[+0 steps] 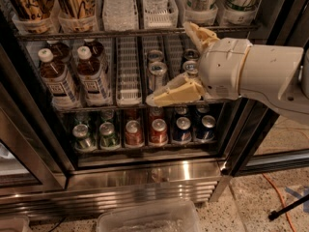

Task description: Pick water bottle from top shelf of fridge

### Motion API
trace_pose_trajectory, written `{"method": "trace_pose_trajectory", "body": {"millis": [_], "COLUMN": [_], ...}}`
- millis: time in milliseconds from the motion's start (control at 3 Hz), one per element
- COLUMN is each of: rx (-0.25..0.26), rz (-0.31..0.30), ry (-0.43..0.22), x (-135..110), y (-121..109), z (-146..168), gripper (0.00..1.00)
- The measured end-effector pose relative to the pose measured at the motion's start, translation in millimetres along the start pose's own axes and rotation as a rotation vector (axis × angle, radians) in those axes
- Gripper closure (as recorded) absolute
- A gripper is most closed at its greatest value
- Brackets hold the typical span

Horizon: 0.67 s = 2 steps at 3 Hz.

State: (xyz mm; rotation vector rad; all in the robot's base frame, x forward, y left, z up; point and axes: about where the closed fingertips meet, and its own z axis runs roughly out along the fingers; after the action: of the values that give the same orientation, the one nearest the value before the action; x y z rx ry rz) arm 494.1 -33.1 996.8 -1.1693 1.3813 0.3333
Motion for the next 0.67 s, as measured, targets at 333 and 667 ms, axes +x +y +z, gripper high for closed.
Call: {"method": "trace_pose_trajectory", "body": {"millis": [333, 667], "rx": [0.063, 0.202], "rz": [0.062, 0.168], "ry": [-0.028, -0.054], "x": [-3.5, -8.0], "y": [-0.8, -2.3], "z": [5.0, 12.1], "gripper": [0.00, 0.00]}}
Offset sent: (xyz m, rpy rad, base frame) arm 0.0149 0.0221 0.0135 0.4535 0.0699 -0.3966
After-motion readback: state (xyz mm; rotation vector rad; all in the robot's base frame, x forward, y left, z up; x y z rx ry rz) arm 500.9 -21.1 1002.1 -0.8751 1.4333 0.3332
